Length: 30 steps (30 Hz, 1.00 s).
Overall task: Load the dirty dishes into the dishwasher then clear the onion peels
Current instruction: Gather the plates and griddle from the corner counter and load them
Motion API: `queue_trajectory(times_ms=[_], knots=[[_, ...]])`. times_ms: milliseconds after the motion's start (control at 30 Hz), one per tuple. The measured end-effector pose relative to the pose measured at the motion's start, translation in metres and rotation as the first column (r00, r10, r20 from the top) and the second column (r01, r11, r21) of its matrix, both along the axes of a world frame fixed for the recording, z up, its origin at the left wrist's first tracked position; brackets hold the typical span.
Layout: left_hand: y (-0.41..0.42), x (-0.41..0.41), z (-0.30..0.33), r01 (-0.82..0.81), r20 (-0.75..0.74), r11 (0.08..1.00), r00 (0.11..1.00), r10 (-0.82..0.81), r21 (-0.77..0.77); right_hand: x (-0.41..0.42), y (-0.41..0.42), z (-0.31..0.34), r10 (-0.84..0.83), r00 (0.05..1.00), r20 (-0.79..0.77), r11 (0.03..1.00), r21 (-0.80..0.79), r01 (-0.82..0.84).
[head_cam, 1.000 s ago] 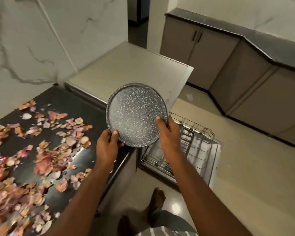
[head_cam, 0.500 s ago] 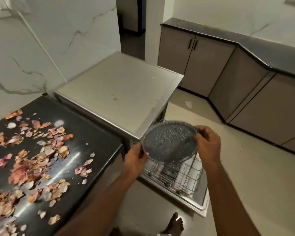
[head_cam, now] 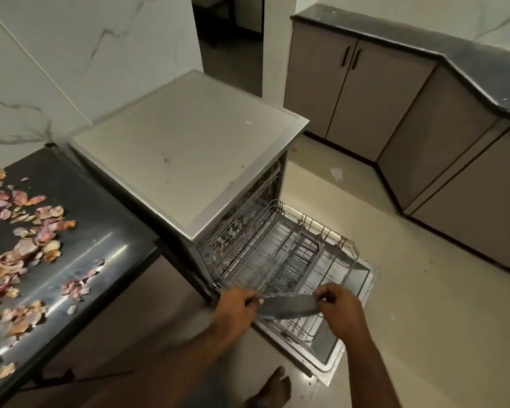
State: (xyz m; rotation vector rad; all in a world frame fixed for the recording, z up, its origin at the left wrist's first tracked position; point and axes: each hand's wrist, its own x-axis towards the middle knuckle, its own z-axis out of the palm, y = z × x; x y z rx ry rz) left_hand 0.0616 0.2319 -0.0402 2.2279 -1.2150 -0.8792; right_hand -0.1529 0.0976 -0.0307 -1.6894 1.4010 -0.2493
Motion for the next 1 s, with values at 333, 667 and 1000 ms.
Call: queue_trajectory(times_ms=[333, 667, 1000], knots=[[-0.037, 0.011, -0.058, 0.186, -0.086, 0.978, 0.980, -0.178, 0.099, 0.030, 0.036, -0.056, 0.322, 0.937, -0.136, 0.945, -0.009, -0.326], [-0.029, 0.049, -0.108, 0.031, -0.264, 0.985, 0.964, 0.015, 0.169, 0.121, -0.014, -0.116, 0.444, 0.830, -0.338, 0.893, 0.086, -0.442], [0.006, 0.084, -0.152, 0.305, -0.188, 0.871, 0.950, -0.249, 0.385, 0.247, -0.082, -0.203, 0.574, 0.710, -0.408, 0.804, 0.115, -0.584]])
